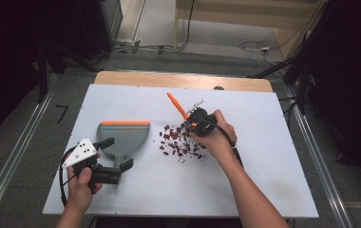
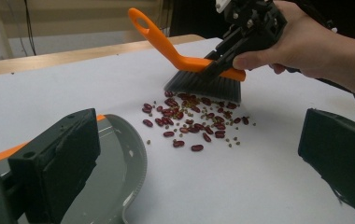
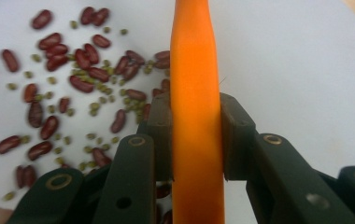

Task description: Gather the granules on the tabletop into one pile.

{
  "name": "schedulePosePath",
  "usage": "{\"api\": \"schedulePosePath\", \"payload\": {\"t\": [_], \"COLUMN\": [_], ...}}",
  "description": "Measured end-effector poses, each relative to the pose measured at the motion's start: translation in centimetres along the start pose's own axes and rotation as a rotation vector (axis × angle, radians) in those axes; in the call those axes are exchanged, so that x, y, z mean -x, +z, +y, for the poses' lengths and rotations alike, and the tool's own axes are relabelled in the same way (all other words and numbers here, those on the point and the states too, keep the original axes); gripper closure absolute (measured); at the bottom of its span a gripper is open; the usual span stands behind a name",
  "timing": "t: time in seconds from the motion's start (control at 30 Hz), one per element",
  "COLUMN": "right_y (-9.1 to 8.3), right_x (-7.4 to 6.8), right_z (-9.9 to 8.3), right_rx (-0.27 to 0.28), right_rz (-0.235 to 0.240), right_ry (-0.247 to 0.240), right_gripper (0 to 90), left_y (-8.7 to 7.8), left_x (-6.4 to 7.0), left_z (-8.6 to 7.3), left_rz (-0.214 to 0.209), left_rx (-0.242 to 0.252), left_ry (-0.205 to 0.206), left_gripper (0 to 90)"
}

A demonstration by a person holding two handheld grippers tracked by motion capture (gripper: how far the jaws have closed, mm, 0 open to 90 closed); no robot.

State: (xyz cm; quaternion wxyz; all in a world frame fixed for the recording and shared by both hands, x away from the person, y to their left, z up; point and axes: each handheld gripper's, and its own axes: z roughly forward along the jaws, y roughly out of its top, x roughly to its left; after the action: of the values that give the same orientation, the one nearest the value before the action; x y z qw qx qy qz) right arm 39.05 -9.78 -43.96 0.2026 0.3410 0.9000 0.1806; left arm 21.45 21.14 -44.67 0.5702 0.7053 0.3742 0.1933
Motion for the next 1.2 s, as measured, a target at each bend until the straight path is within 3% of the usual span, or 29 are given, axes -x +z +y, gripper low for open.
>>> {"api": "schedulePosePath", "payload": {"t": [0.17,0.2,0.3,0.33,0.37,0.4,0.47,0.53,0.6,0.73,0.8,0.87,0.97,1.2], "right_y": [-1.2,-1.7,-2.9,-3.3,-3.3,-3.3,-2.9,-2.5,-2.0,-1.2,-0.6,-0.1,0.7,0.5], "right_x": [0.2,0.2,-0.3,-1.3,-1.9,-1.9,-3.6,-4.7,-6.1,-7.2,-7.3,-7.0,-5.6,-3.5], "right_z": [-0.3,-0.3,-0.1,0.1,0.3,0.3,0.7,1.0,1.4,1.9,2.2,2.3,2.1,1.0], "right_rx": [0.048,0.066,0.125,0.152,0.156,0.156,0.147,0.13,0.106,0.075,0.058,0.045,0.031,0.042], "right_rz": [0.012,0.032,0.143,0.222,0.262,0.262,0.34,0.376,0.357,0.431,0.433,0.398,0.394,0.329], "right_ry": [0.052,0.068,0.121,0.138,0.139,0.139,0.142,0.138,0.129,0.17,0.183,0.199,0.251,0.281], "right_gripper": [69.1,69.0,69.0,69.1,69.0,69.0,69.1,69.0,69.0,69.0,69.0,69.0,68.7,68.6], "left_y": [0.0,-0.1,-0.1,-0.1,-0.1,-0.1,-0.1,-0.2,-0.3,-0.3,-0.3,-0.4,-0.4,-0.3], "left_x": [0.1,0.0,-0.1,-0.1,-0.1,-0.1,-0.1,0.0,-0.1,-0.3,-0.3,-0.3,-0.3,-0.2], "left_z": [0.1,0.1,0.1,0.1,0.1,0.1,0.1,0.1,0.1,0.0,0.0,0.0,0.0,0.0], "left_rz": [0.002,0.005,0.007,0.007,0.006,0.006,0.006,0.006,0.007,0.007,0.006,0.005,0.005,0.003], "left_rx": [0.003,0.003,0.007,0.01,0.01,0.008,0.007,0.006,0.007,0.009,0.011,0.01,0.01,0.005], "left_ry": [0.0,0.001,-0.005,-0.007,-0.006,-0.005,-0.003,-0.003,-0.004,-0.008,-0.01,-0.011,-0.01,-0.007], "left_gripper": [0.0,0.0,0.0,0.0,0.0,0.0,0.0,0.0,0.0,0.0,0.0,0.0,0.0,0.0]}}
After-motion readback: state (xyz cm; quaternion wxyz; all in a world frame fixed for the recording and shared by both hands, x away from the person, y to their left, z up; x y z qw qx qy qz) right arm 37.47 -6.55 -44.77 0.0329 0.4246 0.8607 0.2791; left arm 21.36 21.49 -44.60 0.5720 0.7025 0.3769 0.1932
